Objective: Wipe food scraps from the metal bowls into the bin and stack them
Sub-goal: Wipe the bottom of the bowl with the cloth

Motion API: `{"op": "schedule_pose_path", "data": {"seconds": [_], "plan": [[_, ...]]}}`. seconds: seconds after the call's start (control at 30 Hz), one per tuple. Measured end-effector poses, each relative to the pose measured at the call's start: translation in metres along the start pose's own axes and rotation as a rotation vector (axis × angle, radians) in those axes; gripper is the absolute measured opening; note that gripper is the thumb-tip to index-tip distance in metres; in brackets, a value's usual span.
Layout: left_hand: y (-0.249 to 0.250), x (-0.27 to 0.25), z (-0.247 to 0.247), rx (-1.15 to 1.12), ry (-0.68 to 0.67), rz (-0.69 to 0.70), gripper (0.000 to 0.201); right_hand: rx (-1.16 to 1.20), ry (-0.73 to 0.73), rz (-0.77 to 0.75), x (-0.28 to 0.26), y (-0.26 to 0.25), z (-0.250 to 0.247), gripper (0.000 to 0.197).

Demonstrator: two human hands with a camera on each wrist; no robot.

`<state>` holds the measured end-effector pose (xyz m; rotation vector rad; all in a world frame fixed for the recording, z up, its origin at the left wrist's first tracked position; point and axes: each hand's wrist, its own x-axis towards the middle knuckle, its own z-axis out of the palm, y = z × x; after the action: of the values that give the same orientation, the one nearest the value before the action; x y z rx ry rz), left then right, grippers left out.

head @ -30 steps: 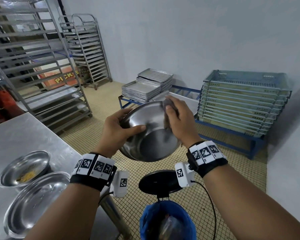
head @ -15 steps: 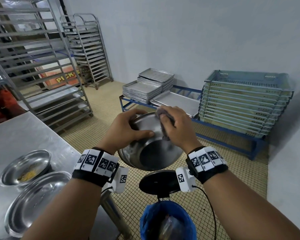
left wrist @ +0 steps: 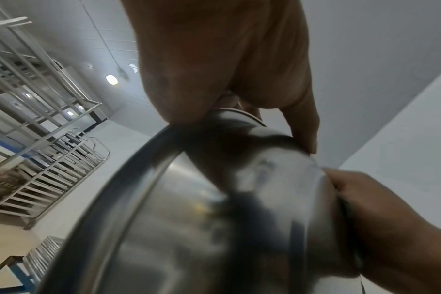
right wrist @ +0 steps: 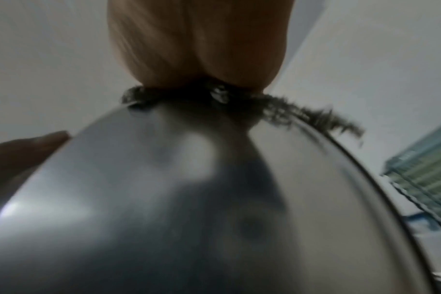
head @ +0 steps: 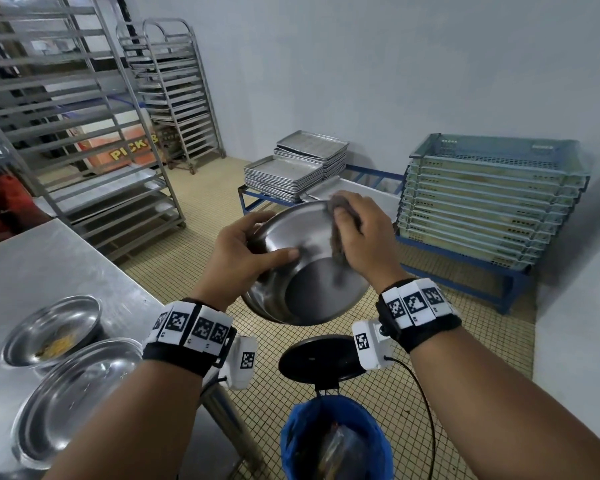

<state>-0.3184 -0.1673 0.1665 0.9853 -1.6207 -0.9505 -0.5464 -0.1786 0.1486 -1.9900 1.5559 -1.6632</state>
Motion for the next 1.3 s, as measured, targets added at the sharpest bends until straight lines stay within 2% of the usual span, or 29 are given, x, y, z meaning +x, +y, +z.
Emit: {"op": "schedule_pose_path", "data": {"seconds": [0.07,0.1,0.2,0.27,0.33,0.43,0.53,0.63,0.7,0.8,0.83,1.0,1.03,1.13,1.17,1.2,1.3], "plan": [[0.0,0.0,0.001,-0.013,-0.009,0.015,0.059,-0.085,-0.042,-0.099,0.005,-0.003,0.002,0.036],[0.001,0.0,0.0,-0.038,0.008,0.021,0.058,-0.051,-0.042,-0.061,0.007,0.0,0.0,0.035],[-0.003,-0.001,-0.007,-0.137,0.098,0.022,0.057,0.192,-0.003,0.203,0.002,0.009,-0.01,0.022],[-0.006,-0.001,-0.01,-0.124,0.1,0.01,0.056,0.209,0.019,0.256,0.0,0.014,-0.012,0.019],[-0.004,0.001,-0.011,-0.025,0.035,0.014,0.058,0.172,0.026,0.203,0.003,0.011,-0.012,0.019],[0.007,0.009,-0.007,0.251,-0.093,0.056,0.058,0.01,-0.067,-0.004,0.01,0.0,-0.01,0.022],[0.016,0.017,0.002,0.314,-0.155,0.105,0.056,-0.183,-0.145,-0.2,0.01,-0.019,-0.005,0.029],[0.018,0.016,0.005,0.285,-0.14,0.122,0.056,-0.179,-0.12,-0.234,0.008,-0.022,-0.002,0.034],[0.015,0.014,0.002,0.235,-0.111,0.106,0.054,-0.109,-0.07,-0.174,0.002,-0.008,-0.003,0.032],[0.009,0.009,-0.001,0.139,-0.035,0.04,0.059,0.082,0.014,0.087,-0.007,0.006,-0.007,0.02],[0.007,0.008,0.0,0.135,-0.031,0.031,0.063,0.103,0.023,0.127,-0.009,0.005,-0.005,0.02],[0.009,0.004,0.003,0.148,-0.014,0.044,0.056,-0.099,0.005,-0.086,-0.003,-0.001,0.002,0.032],[0.01,0.004,0.002,0.145,-0.001,0.049,0.056,-0.057,0.006,-0.048,-0.004,0.004,0.0,0.031],[0.011,0.004,-0.006,0.104,0.048,0.06,0.055,0.148,0.042,0.218,-0.01,0.014,-0.008,0.024],[0.01,0.004,-0.007,0.115,0.041,0.066,0.055,0.146,0.047,0.235,-0.012,0.012,-0.008,0.022],[0.01,0.005,-0.005,0.136,0.022,0.074,0.055,0.119,0.044,0.191,-0.012,0.007,-0.006,0.023],[0.007,0.005,0.005,0.187,-0.048,0.091,0.055,-0.088,-0.029,-0.073,-0.006,-0.01,0.004,0.031]]}}
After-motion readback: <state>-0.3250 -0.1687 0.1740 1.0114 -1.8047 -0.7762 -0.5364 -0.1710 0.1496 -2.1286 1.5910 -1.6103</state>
